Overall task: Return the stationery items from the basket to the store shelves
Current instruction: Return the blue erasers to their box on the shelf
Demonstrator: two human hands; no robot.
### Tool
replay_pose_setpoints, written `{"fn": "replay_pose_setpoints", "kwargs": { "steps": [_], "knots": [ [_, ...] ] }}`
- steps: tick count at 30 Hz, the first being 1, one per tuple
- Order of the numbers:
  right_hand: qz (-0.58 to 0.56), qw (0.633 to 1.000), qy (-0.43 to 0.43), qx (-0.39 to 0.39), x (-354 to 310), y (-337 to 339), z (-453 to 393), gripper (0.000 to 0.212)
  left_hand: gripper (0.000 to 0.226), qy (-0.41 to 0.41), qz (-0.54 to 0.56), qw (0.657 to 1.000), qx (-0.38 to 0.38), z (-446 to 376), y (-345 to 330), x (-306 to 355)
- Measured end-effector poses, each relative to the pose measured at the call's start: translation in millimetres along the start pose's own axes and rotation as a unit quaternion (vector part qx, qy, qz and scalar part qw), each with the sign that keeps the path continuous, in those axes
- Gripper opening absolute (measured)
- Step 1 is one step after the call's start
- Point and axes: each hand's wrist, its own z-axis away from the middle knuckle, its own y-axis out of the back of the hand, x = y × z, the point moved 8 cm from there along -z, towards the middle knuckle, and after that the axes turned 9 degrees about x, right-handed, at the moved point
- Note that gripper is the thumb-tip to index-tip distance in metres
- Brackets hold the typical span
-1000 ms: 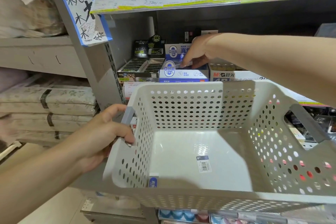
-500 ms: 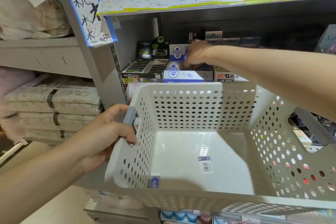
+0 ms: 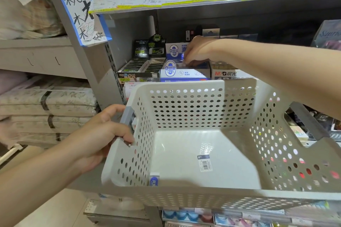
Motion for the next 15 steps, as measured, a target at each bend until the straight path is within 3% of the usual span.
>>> {"fn": "replay_pose_setpoints", "kwargs": {
  "steps": [3, 7, 11, 15],
  "knots": [
    [-0.001, 0.998, 0.0, 0.061, -11, 11, 17, 0.032, 0.05, -0.002, 0.0, 1.0, -0.003, 0, 0, 1],
    [-0.055, 0.987, 0.071, 0.131, -38, 25, 63, 0.018, 0.05, 0.0, 0.004, 1.0, -0.004, 2, 0, 1],
    [-0.066, 0.992, 0.098, 0.051, -54, 5, 107, 0.013, 0.05, 0.001, -0.002, 1.0, 0.002, 1, 0, 1],
    [-0.02, 0.988, 0.114, -0.107, -68, -54, 132, 0.016, 0.05, 0.0, -0.01, 1.0, 0.008, 2, 0, 0]
  ]
}}
